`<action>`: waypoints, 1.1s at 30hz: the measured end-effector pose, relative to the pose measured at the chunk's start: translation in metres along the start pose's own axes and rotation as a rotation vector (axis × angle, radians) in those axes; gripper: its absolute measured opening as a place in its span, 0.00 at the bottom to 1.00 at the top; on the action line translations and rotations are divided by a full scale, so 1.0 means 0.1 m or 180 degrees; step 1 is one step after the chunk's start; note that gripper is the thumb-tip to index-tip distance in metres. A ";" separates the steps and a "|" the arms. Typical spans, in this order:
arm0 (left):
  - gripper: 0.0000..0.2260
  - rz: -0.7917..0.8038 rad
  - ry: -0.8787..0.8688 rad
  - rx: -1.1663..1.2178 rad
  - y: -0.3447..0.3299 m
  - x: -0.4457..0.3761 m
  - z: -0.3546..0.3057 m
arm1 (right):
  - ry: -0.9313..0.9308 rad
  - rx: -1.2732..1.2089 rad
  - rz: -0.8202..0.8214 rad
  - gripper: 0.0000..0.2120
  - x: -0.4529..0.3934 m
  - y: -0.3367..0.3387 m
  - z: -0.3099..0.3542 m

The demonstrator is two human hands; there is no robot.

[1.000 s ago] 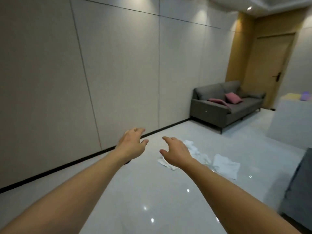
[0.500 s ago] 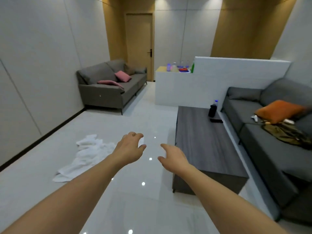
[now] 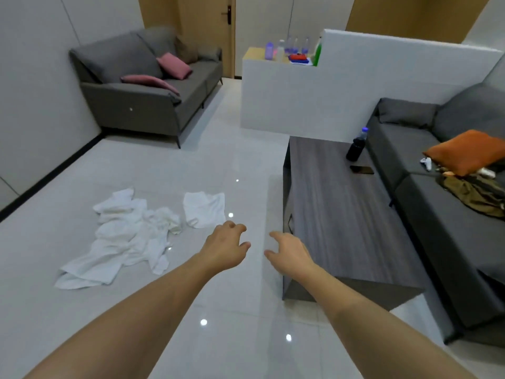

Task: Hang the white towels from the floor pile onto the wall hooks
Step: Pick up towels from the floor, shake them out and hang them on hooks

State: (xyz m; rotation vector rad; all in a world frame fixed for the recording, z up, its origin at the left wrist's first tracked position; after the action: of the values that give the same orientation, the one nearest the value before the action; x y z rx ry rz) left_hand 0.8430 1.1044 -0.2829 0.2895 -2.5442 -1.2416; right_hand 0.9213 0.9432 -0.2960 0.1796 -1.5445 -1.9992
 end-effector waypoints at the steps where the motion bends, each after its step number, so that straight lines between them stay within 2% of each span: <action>1: 0.23 0.0040 0.0113 0.0023 0.02 -0.08 0.19 | 0.0039 0.0020 0.0098 0.28 -0.16 -0.10 0.10; 14: 0.24 -0.0161 0.1541 0.0168 0.71 -1.10 2.55 | 0.0858 0.0229 0.1109 0.28 -2.46 -1.23 1.67; 23: 0.22 -0.0238 0.2415 0.0367 1.26 -1.84 3.79 | 0.0938 0.0187 0.1847 0.27 -3.86 -1.83 2.44; 30: 0.21 -0.0073 0.2777 0.0668 1.06 -2.14 4.50 | 0.0837 0.0272 0.2253 0.25 -4.49 -2.49 2.83; 33: 0.21 -0.0051 0.2858 0.0831 0.80 -2.35 5.00 | 0.0698 0.0251 0.2353 0.24 -4.81 -3.04 2.97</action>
State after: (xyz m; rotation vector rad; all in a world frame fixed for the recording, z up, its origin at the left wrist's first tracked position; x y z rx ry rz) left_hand 0.8855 1.5917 -0.5526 0.7308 -1.8857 -0.5604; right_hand 1.0640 1.4896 -0.6000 -0.1270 -1.2936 -1.2925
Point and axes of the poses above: each hand's wrist, its own x-axis away from the middle knuckle, its own y-axis out of the back of the hand, z = x × y, the point moved 2 cm from there along -x, towards the middle knuckle, and after that the axes turned 9 degrees about x, right-handed, at the moved point
